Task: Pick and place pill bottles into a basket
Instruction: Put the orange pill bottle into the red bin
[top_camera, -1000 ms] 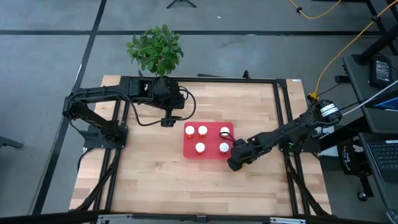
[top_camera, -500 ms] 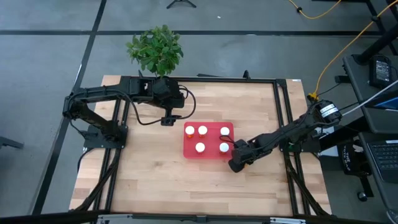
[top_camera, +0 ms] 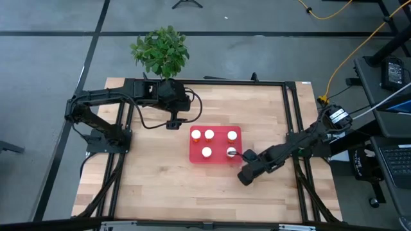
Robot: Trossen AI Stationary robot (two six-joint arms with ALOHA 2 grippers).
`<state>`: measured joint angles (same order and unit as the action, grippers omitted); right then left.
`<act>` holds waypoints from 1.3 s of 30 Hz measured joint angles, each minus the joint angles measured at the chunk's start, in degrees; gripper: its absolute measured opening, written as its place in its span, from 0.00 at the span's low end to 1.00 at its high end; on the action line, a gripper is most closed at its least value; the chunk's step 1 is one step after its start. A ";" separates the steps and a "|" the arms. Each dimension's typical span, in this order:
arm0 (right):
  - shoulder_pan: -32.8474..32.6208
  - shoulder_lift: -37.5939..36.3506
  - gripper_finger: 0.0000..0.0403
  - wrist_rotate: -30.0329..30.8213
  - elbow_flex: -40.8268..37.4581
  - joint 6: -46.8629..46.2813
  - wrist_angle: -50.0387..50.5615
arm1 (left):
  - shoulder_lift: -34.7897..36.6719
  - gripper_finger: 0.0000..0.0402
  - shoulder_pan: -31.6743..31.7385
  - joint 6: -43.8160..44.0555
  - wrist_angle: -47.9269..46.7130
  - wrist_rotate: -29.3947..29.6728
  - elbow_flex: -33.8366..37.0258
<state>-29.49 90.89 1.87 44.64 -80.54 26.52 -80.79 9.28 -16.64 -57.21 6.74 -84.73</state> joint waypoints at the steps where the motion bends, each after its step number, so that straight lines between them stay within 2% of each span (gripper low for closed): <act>1: -0.55 0.04 0.47 0.49 0.30 -0.02 -0.15 | 0.00 0.93 0.00 -0.02 -0.02 0.44 0.00; 8: -4.63 -0.05 0.47 3.21 2.47 -0.29 1.26 | 0.00 0.93 0.00 0.00 -0.02 5.50 0.00; 13: -7.26 -0.16 0.47 9.66 5.82 -0.04 4.48 | 0.02 0.93 0.00 -0.02 0.00 8.91 0.00; 19: -9.19 -0.16 0.47 21.57 12.58 4.36 14.20 | 0.02 0.93 0.00 0.13 0.02 12.12 0.00; 26: -7.46 -0.25 0.47 42.40 23.70 9.09 31.51 | 0.02 0.93 -0.52 4.88 2.28 16.83 0.00; 29: -5.42 -0.87 0.47 49.62 27.61 15.25 33.38 | 0.02 0.93 -1.49 6.08 5.17 16.96 0.00; 31: -3.74 -1.70 0.47 52.23 29.56 20.90 33.16 | 0.02 0.93 -2.58 5.72 7.43 16.16 0.00; 35: 0.39 -4.77 0.47 52.51 31.79 30.20 30.83 | 0.02 0.93 -5.08 4.32 10.75 16.12 0.00; 39: 3.69 -8.51 0.47 53.22 32.05 43.23 23.39 | 0.02 0.93 -7.51 4.03 12.44 17.26 0.00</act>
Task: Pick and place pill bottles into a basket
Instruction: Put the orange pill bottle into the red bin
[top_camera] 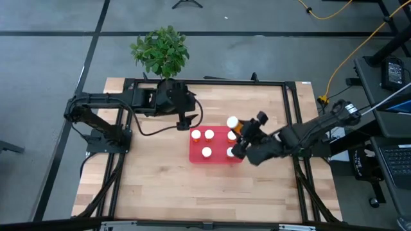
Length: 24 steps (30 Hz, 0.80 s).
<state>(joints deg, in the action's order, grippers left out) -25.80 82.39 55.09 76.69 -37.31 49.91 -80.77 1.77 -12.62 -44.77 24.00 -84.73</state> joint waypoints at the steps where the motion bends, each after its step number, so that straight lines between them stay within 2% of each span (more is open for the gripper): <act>1: 0.85 -0.83 0.47 -0.08 -0.07 3.91 -2.53 | 0.00 0.93 -0.67 -0.05 0.70 0.28 0.00; 6: 4.96 -4.28 0.47 -2.62 -2.82 22.40 -16.66 | 0.00 0.93 -4.61 -3.08 7.30 0.37 0.00; 10: 8.51 -6.90 0.47 -7.82 -7.69 29.84 -29.74 | 0.00 0.93 -8.07 -6.95 15.76 2.05 0.00; 13: 10.34 -8.77 0.47 -10.82 -13.47 35.21 -42.78 | 0.00 0.93 -10.10 -9.97 22.34 5.17 0.00; 18: 12.21 -10.44 0.47 -19.09 -22.03 45.98 -67.56 | -1.46 0.93 -10.85 -12.17 30.86 8.23 -0.04; 20: 12.57 -10.60 0.47 -20.69 -23.37 48.31 -71.69 | -2.97 0.93 -10.83 -12.83 33.03 9.17 -0.07; 24: 13.28 -10.59 0.47 -21.55 -23.52 49.02 -71.05 | -6.44 0.93 -11.84 -18.98 34.21 15.06 -0.04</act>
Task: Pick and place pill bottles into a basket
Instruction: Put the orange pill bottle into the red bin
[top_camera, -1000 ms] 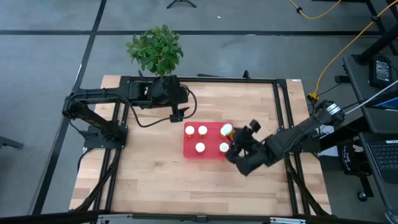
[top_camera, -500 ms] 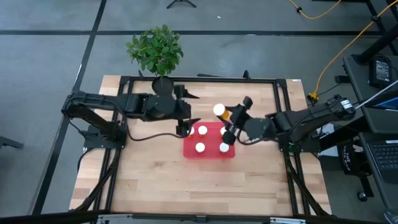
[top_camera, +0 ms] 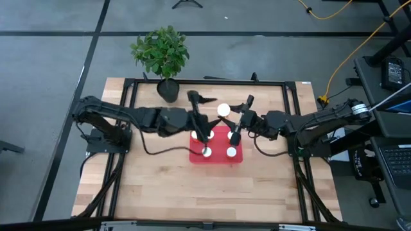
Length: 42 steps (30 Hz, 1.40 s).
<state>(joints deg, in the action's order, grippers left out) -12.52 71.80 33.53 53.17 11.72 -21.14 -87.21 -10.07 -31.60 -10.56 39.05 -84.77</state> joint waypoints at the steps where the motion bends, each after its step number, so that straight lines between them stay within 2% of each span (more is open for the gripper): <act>1: 0.08 0.01 0.47 -0.58 0.00 0.46 -0.18 | -0.80 0.93 -0.38 -1.65 0.29 0.84 0.00; 7: -0.02 -0.67 0.47 -1.27 0.09 1.17 -0.20 | -3.11 0.93 -1.25 -5.69 4.32 2.72 0.04; 10: 0.02 -0.84 0.47 -1.03 0.09 2.08 0.33 | -3.15 0.93 -1.41 -8.65 4.68 7.35 0.04; 12: 0.02 -1.33 0.47 -1.01 0.02 2.28 1.30 | -2.66 0.93 -1.21 -9.82 3.09 10.41 0.04; 15: -0.02 -2.12 0.47 -1.33 0.03 2.51 2.63 | -1.41 0.93 -0.27 -6.69 -1.65 11.27 0.04; 22: -0.02 -4.39 0.47 -1.28 0.02 2.35 6.28 | 2.23 0.93 0.59 3.88 -8.47 8.43 0.04; 26: 0.28 -5.06 0.47 -1.31 0.04 2.41 7.61 | 4.98 0.93 0.72 10.07 -8.16 -1.06 0.02; 31: 0.35 -5.23 0.47 -1.13 0.04 2.46 7.86 | 7.08 0.93 0.79 11.31 -6.40 -3.35 0.02; 35: 0.35 -5.25 0.47 -1.22 0.04 2.50 7.79 | 7.44 0.93 0.70 11.97 -3.78 -8.72 0.00; 42: 0.35 -5.25 0.47 -1.18 0.04 2.52 7.27 | 7.12 0.86 -0.53 11.69 0.42 -13.91 0.02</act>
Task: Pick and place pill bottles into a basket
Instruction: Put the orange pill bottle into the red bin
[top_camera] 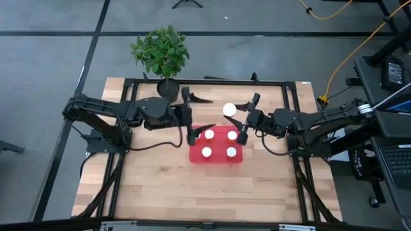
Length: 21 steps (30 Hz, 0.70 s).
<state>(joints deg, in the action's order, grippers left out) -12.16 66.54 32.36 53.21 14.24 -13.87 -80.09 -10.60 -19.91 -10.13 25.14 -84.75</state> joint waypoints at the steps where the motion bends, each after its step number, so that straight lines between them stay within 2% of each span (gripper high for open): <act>1: 0.00 0.00 0.47 0.00 0.00 0.07 -0.09 | -0.14 0.85 -0.36 0.12 0.99 -1.45 0.00; 5: 0.00 0.04 0.47 -0.02 0.00 1.36 -1.42 | -0.53 0.84 -2.00 -2.02 4.52 -4.20 1.47; 10: 0.00 0.04 0.47 -0.02 0.02 1.49 -2.22 | -0.24 0.84 -2.09 -2.89 12.52 -2.64 7.44; 21: -0.04 0.04 0.47 -4.00 0.02 1.49 -3.91 | -1.84 0.84 -1.15 -10.62 16.90 -3.60 7.67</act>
<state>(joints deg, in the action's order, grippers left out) -12.21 66.59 28.36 53.23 15.73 -17.78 -81.93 -11.75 -30.52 6.77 21.54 -77.08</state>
